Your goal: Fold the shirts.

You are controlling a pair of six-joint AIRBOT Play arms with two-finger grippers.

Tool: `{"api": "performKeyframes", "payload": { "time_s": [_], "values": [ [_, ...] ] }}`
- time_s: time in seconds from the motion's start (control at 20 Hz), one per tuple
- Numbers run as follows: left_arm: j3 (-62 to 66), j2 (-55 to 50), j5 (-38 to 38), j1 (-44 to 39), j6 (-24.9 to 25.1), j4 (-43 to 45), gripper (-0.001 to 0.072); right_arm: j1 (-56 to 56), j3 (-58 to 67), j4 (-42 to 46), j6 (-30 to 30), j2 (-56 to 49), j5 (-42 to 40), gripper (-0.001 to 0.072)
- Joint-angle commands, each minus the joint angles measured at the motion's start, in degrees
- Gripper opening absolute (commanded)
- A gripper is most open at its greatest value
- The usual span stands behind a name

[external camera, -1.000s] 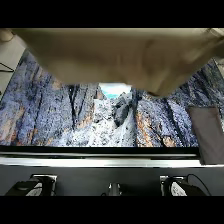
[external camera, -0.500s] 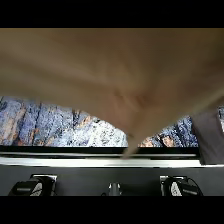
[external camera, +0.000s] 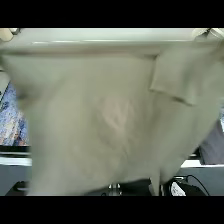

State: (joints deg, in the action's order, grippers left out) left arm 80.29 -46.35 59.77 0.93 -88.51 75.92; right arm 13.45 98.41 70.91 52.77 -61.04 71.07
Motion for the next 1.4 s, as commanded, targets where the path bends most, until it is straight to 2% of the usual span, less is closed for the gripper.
{"api": "performKeyframes", "payload": {
  "time_s": [0.0, 0.1, 0.2, 0.4, 0.5, 0.65, 0.7, 0.75, 0.8, 0.85, 0.9, 1.0, 1.05, 1.1, 1.25, 1.35],
  "values": [
    [-14.95, -7.50, -5.18, 0.07, -0.24, 1.05, 0.0026, -1.92, -5.90, 0.90, 0.81, -15.28, 2.78, 0.0013],
    [-18.88, -14.23, -10.32, 0.07, -0.24, 1.05, 0.0026, -4.98, -6.16, 0.11, 2.36, -23.67, -2.32, 0.0014],
    [-17.86, -21.18, -11.69, 0.07, -0.24, 1.03, 0.0027, -7.80, -6.16, -1.46, 2.71, -29.59, -10.99, 0.0016],
    [-9.09, -32.63, -11.65, 0.17, -0.28, 0.85, 0.0027, -9.42, -6.16, -5.31, 9.53, -33.27, -28.46, 0.0016],
    [-5.31, -36.68, -11.65, 0.17, -1.60, -3.10, 0.0027, -9.42, -6.16, -6.64, 9.55, -34.27, -30.34, 0.0016],
    [-4.98, -40.98, -9.11, -0.48, -3.06, -10.88, 0.0030, -9.42, -6.16, -6.86, 9.55, -36.72, -21.49, 0.0017],
    [-4.96, -41.99, -6.56, -0.63, -3.54, -11.58, 0.0097, -9.42, -6.16, -6.84, 9.16, -37.03, -18.38, 0.0101],
    [-4.87, -42.36, -3.50, -0.35, -5.09, -11.41, 0.0247, -9.01, -6.08, -6.80, 8.15, -36.74, -15.13, 0.0341],
    [-4.79, -42.18, 0.92, 0.76, -5.33, -11.41, 0.0463, -7.78, -5.84, -6.69, 6.84, -35.87, -10.67, 0.0516],
    [-4.37, -42.01, 5.86, 2.43, -3.82, -11.19, 0.0562, -6.14, -5.62, -5.86, 5.68, -34.73, -6.60, 0.0504],
    [-4.28, -41.40, 11.65, 4.52, -0.22, -11.19, 0.0558, -3.89, -5.62, -3.93, 5.16, -33.27, -1.88, 0.0504],
    [-6.60, -39.15, 21.77, 8.41, 5.01, -11.17, 0.0478, 1.36, -5.70, 0.26, 3.45, -31.41, 10.93, 0.0483],
    [-9.75, -37.31, 23.74, 9.92, 6.14, -11.23, 0.0437, 3.80, -6.40, 1.16, 3.48, -31.15, 16.61, 0.0472],
    [-14.71, -34.84, 23.52, 11.10, 6.32, -11.23, 0.0437, 5.75, -8.76, 1.31, 3.06, -30.49, 20.57, 0.0403],
    [-30.97, -29.24, 16.87, 11.96, 6.95, -11.78, 0.0444, 7.48, -19.89, 1.38, 0.92, -26.80, 19.82, 0.0385],
    [-37.46, -28.37, 13.05, 11.87, 9.84, -15.72, 0.0444, 7.45, -24.52, 0.13, 0.83, -25.49, 17.29, 0.0385]
  ]
}}
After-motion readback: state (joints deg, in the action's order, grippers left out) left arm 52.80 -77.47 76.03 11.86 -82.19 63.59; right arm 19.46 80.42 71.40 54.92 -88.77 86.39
